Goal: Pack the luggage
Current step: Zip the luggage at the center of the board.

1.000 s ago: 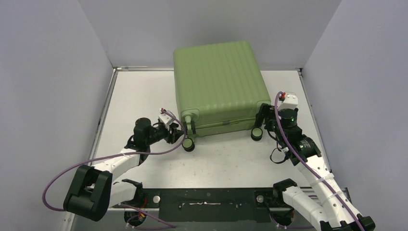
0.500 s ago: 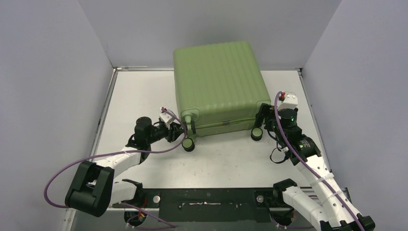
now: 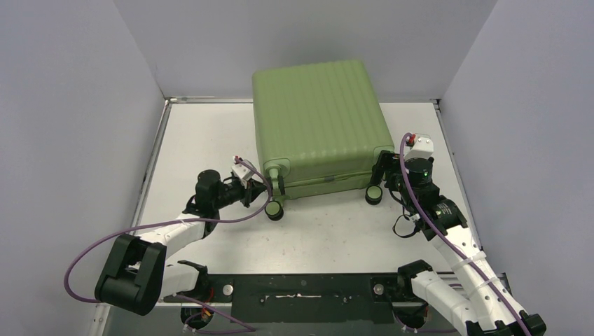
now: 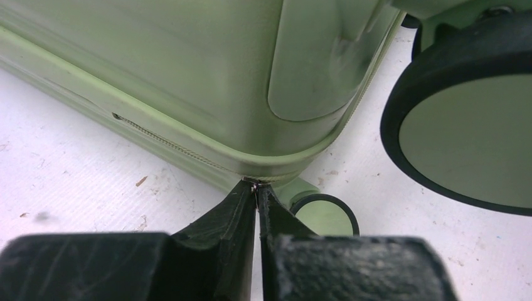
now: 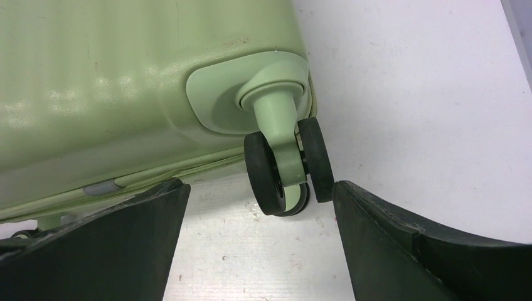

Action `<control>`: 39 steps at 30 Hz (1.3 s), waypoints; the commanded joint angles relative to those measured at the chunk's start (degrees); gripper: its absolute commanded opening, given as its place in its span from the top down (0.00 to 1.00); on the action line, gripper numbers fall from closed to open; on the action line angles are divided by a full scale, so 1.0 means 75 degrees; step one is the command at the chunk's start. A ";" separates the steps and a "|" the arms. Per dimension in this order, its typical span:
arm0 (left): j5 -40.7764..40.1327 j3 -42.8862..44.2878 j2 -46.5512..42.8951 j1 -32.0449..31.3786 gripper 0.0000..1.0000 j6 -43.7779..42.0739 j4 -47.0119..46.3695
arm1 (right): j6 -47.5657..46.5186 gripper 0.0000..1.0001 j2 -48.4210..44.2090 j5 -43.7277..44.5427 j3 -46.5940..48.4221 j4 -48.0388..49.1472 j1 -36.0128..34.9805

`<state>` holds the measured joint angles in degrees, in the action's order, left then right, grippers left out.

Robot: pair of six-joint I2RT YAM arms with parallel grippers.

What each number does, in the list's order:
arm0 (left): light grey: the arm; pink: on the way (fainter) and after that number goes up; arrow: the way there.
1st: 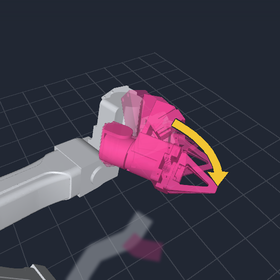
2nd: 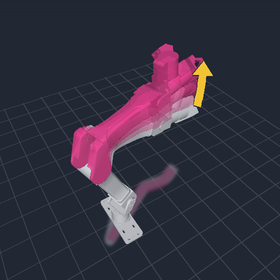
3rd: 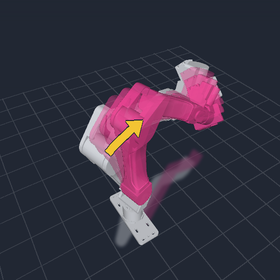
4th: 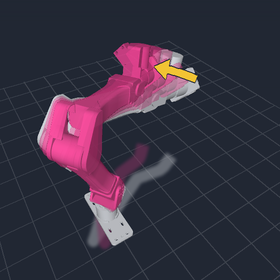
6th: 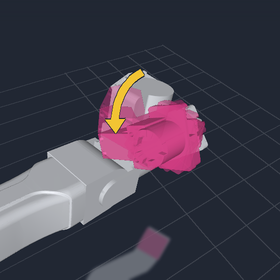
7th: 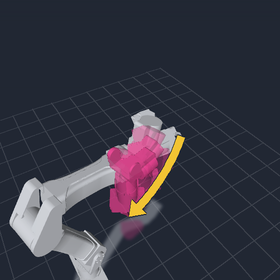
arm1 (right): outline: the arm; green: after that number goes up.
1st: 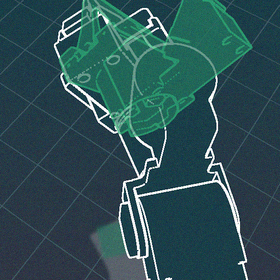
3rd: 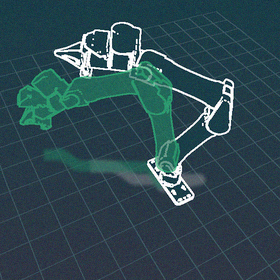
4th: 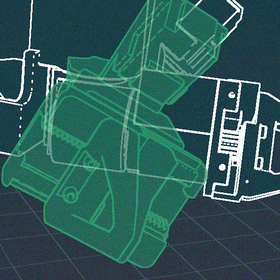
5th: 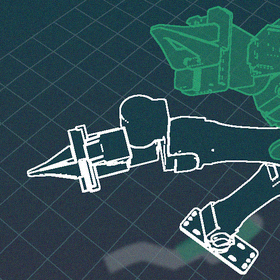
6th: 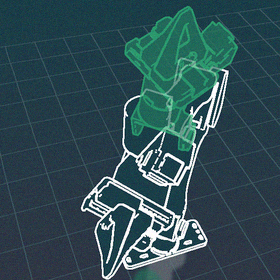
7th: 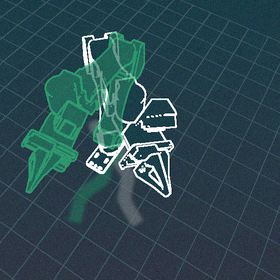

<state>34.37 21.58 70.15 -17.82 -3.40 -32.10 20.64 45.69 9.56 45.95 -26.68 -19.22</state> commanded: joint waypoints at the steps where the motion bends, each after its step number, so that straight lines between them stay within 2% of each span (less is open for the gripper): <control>1: -0.0006 0.0211 0.0016 0.0021 0.98 -0.0033 -0.0502 | 0.0095 0.13 -0.0010 -0.0067 0.0190 0.0252 -0.0048; 11: 0.0063 0.0067 -0.0125 -0.0050 1.00 0.0031 -0.0537 | 0.0162 0.13 -0.0021 -0.0041 0.0218 0.0213 -0.0039; 27: -0.0265 -0.0205 -0.0737 -0.1056 1.00 0.0250 0.0188 | 0.0446 0.12 -0.0031 0.0090 0.0283 0.0082 -0.0031; 33: -0.0447 -0.0216 -0.1176 -0.1092 1.00 0.0215 0.0668 | 0.0396 0.11 0.0136 0.0582 0.0558 -0.0179 -0.0022; 39: -0.0457 -0.0142 -0.1068 -0.1126 1.00 0.0196 0.0738 | -0.0136 0.07 0.0616 0.1242 0.1014 -0.0533 0.0086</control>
<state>26.33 19.97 63.13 -24.73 -3.05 -27.20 22.48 48.47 13.96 49.98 -29.58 -19.05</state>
